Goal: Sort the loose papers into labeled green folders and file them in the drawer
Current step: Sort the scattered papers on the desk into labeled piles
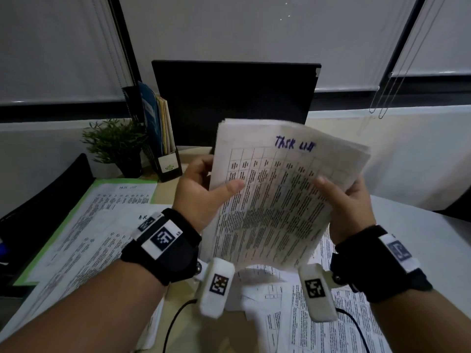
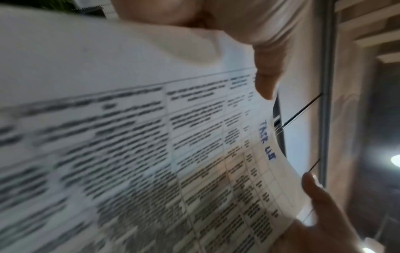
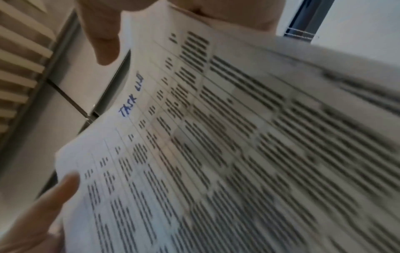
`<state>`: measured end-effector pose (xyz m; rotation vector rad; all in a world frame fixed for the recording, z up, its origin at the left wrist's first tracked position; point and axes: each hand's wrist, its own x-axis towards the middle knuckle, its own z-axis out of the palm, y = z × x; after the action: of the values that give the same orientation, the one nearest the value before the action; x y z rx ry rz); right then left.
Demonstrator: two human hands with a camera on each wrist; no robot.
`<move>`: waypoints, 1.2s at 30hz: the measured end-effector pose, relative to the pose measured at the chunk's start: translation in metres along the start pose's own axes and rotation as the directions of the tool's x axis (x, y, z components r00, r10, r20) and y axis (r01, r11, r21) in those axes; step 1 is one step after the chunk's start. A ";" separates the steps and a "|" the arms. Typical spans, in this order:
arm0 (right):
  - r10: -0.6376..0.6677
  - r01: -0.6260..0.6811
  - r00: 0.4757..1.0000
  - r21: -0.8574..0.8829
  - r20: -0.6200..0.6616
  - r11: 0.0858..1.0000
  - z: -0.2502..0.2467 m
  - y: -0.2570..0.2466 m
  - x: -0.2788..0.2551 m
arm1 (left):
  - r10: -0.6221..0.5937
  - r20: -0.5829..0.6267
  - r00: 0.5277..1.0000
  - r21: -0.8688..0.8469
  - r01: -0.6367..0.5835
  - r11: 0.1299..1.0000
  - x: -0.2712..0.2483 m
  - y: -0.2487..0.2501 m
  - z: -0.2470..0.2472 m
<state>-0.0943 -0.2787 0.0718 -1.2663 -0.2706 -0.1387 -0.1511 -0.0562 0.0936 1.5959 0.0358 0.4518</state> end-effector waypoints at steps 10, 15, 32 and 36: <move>0.128 -0.143 0.988 -0.215 -0.082 0.966 -0.001 0.023 0.001 | -0.286 -0.056 0.957 0.153 0.291 0.944 -0.010 -0.039 -0.008; 0.208 -0.200 0.978 -0.181 0.027 0.963 -0.010 0.020 -0.006 | -0.274 -0.058 0.960 0.081 0.278 0.957 -0.017 -0.051 -0.012; 0.216 -0.188 0.976 -0.428 0.018 0.884 0.091 0.048 0.014 | -0.313 -0.152 0.937 0.213 0.340 0.916 -0.010 -0.086 -0.105; 0.306 -0.235 0.947 -0.448 0.094 0.863 0.161 0.071 0.023 | -0.318 -0.242 0.917 0.267 0.378 0.886 0.019 -0.076 -0.184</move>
<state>-0.0748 -0.1035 0.0568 -1.7503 -0.2020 0.1595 -0.1711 0.1313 0.0272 1.8003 0.5609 0.3235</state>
